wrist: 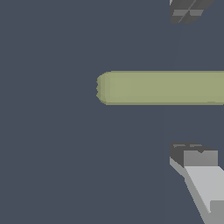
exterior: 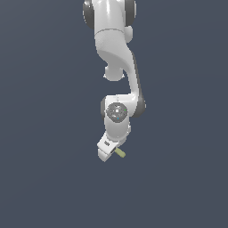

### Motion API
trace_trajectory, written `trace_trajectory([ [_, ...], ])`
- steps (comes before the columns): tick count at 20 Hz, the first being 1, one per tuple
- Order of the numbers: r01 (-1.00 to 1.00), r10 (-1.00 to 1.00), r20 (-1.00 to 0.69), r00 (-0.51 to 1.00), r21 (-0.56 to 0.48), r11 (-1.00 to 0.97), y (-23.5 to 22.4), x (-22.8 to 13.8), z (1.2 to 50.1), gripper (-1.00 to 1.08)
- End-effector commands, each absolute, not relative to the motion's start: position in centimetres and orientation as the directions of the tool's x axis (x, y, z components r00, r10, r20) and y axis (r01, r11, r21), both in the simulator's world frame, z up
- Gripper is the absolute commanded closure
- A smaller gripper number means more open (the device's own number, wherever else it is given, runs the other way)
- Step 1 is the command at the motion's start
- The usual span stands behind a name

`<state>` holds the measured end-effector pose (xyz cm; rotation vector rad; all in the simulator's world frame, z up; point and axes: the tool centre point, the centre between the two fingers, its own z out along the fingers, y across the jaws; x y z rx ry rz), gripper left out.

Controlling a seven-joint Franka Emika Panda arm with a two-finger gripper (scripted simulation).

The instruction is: Pick up the object and move it to a goal position.

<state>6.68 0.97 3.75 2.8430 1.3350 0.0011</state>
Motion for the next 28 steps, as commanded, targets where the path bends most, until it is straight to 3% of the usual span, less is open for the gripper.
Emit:
trace_trajectory([
  [1,0.770,0.770,0.000,0.638,0.000,-0.638,1.0,6.6,2.3,-0.92],
  [9,0.771,0.771,0.000,0.637,0.000,-0.637,1.0,6.7,0.8,-0.92],
  [10,0.771,0.771,0.000,0.637,0.000,-0.637,1.0,6.7,0.8,1.08],
  [28,0.772,0.772,0.000,0.636,0.000,-0.636,0.3,6.3,2.5,1.08],
])
